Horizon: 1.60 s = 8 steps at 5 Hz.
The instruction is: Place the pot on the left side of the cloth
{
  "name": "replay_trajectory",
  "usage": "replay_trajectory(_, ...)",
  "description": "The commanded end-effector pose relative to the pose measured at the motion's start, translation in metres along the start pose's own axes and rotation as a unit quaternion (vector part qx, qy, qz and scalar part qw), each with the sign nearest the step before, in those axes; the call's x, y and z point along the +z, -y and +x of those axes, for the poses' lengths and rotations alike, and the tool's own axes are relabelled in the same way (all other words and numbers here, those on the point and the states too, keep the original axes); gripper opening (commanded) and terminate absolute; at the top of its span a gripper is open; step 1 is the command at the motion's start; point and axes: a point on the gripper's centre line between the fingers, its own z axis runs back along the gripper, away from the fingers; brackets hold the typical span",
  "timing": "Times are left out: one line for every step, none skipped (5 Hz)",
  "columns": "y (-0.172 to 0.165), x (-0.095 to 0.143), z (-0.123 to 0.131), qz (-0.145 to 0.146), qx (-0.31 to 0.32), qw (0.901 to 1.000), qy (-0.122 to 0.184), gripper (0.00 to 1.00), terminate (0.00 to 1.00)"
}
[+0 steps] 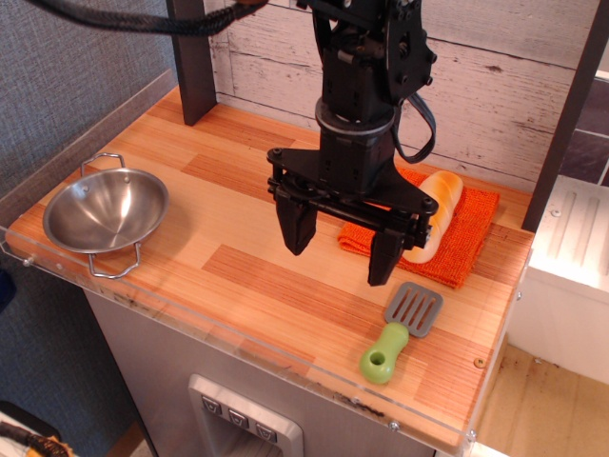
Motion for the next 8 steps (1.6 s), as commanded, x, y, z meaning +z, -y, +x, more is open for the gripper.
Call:
replay_trajectory(0.000, 0.000, 0.000, 0.000, 0.000, 1.0000, 0.000, 1.00, 0.00)
replay_trajectory(-0.031, -0.002, -0.003, 0.007, 0.033, 0.9994, -0.005, 1.00, 0.00)
replay_trajectory(-0.073, -0.004, -0.012, 0.023, 0.051, 0.9984, 0.000, 1.00, 0.00)
replay_trajectory(-0.109, -0.008, -0.019, 0.027, 0.086, 0.9959, 0.002, 1.00, 0.00)
replay_trajectory(-0.134, -0.016, -0.016, 0.030, 0.110, 0.9935, -0.004, 1.00, 0.00)
replay_trajectory(-0.148, -0.022, -0.007, 0.035, 0.120, 0.9922, -0.007, 1.00, 0.00)
replay_trajectory(-0.155, -0.031, 0.008, 0.031, 0.123, 0.9919, -0.007, 1.00, 0.00)
replay_trajectory(-0.158, -0.036, 0.020, 0.036, 0.115, 0.9926, -0.011, 1.00, 0.00)
